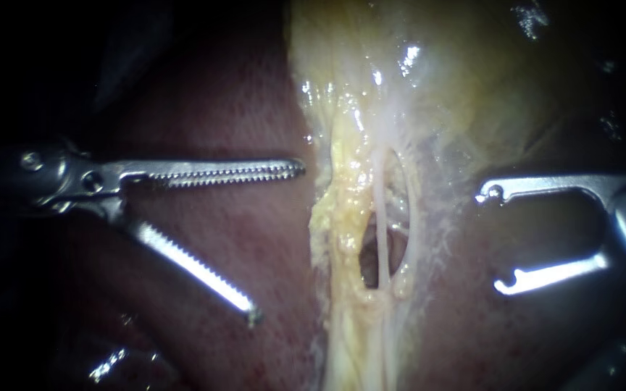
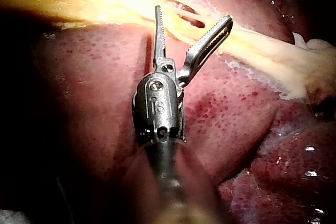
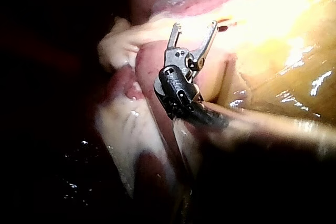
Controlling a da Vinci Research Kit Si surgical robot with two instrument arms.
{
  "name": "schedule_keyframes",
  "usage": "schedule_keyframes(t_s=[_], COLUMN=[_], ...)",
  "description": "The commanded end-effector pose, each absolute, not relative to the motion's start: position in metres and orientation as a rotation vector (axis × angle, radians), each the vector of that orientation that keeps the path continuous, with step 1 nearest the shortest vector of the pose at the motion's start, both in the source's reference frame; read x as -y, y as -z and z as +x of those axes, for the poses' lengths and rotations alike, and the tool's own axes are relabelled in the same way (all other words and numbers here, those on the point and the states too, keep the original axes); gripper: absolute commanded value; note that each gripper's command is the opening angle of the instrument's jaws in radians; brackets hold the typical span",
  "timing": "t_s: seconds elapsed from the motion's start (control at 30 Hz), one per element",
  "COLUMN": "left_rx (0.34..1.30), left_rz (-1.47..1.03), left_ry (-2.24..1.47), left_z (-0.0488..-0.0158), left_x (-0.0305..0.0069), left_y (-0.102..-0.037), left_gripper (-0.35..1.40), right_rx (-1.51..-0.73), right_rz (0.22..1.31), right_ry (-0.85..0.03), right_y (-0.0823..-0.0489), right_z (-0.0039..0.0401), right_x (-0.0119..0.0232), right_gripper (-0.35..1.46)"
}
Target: Grabbing gallbladder
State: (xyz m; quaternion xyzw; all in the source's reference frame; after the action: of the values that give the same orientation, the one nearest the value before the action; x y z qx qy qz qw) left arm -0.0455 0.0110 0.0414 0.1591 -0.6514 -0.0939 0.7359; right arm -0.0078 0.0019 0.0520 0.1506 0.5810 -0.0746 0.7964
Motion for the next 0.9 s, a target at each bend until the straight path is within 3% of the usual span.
schedule_keyframes(t_s=[0.03,0.4,0.73,0.9], left_rx=[1.431,1.377,1.224,1.189], left_rz=[0.349,0.365,0.417,0.446], left_ry=[0.206,0.368,0.491,0.584], left_z=[-0.0455,-0.0452,-0.0475,-0.0484], left_x=[-0.011,-0.0109,-0.0115,-0.0118], left_y=[-0.0414,-0.0414,-0.0422,-0.0432], left_gripper=[1.01,1.06,0.71,0.62], right_rx=[-1.248,-1.248,-1.247,-1.247], right_rz=[0.323,0.323,0.327,0.327], right_ry=[0.16,0.16,0.155,0.155], right_y=[-0.052,-0.052,-0.052,-0.052], right_z=[-0.0078,-0.0079,-0.0079,-0.0079], right_x=[-0.0019,-0.0019,-0.0019,-0.0019], right_gripper=[0.6,0.6,0.6,0.6])
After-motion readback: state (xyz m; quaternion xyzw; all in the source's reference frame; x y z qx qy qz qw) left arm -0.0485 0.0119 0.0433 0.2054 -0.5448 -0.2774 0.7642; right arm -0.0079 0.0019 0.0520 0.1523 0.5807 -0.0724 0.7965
